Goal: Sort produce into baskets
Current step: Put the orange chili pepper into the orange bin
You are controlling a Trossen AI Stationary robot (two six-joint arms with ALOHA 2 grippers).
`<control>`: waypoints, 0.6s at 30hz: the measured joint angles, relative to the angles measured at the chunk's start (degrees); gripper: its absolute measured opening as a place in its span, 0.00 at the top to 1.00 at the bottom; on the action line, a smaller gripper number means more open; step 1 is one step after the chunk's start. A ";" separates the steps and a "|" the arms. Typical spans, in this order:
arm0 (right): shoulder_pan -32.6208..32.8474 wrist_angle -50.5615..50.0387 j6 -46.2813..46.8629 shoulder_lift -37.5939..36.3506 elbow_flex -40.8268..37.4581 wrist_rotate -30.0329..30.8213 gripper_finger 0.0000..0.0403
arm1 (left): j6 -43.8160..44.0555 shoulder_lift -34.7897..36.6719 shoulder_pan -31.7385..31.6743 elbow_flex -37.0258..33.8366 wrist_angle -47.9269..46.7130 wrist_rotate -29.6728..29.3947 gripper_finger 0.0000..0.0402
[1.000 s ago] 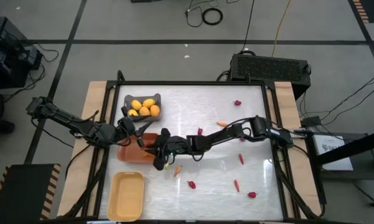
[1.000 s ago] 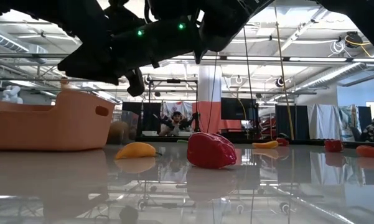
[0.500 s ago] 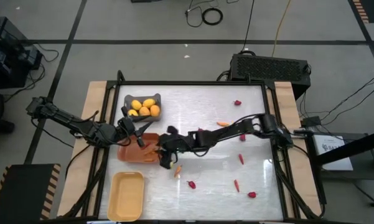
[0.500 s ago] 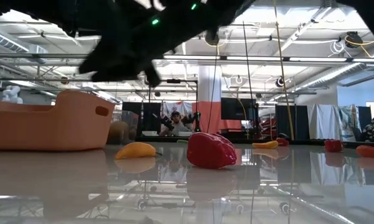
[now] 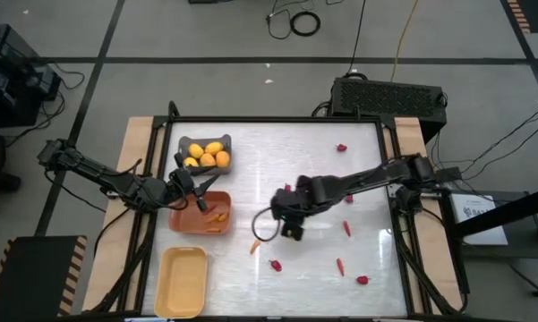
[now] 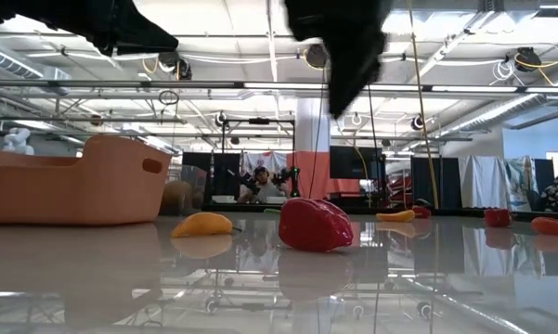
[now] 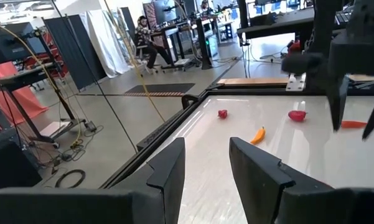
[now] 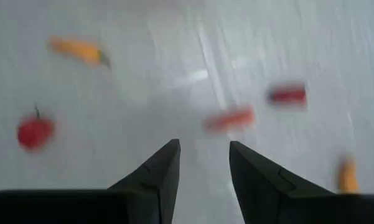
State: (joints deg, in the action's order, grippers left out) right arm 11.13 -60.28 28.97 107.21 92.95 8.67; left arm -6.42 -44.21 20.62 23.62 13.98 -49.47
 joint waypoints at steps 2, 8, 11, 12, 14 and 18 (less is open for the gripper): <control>1.41 -5.61 2.65 -1.16 0.00 0.04 0.68 | 0.00 -0.02 0.01 0.00 0.00 0.00 0.67; 7.60 -21.19 14.88 -3.65 -0.01 3.47 0.68 | 0.02 -0.01 0.00 0.00 0.00 0.00 0.67; 11.08 -27.04 21.63 -4.64 -0.02 6.54 0.68 | 0.02 -0.02 0.00 0.00 -0.02 0.00 0.67; 12.17 -28.80 23.93 -4.88 -0.02 7.56 0.68 | 0.02 -0.02 0.02 0.00 -0.02 0.00 0.67; 14.57 -29.88 27.74 -5.60 -0.38 9.21 0.68 | 0.03 -0.01 0.01 0.00 -0.01 0.00 0.67; 18.98 -28.12 32.12 -8.98 -3.87 11.01 0.68 | 0.07 -0.02 0.00 0.00 -0.02 0.00 0.67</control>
State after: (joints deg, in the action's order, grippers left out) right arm 30.12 -88.40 61.10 98.23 89.08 19.68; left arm -6.35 -44.23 20.62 23.62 13.96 -49.47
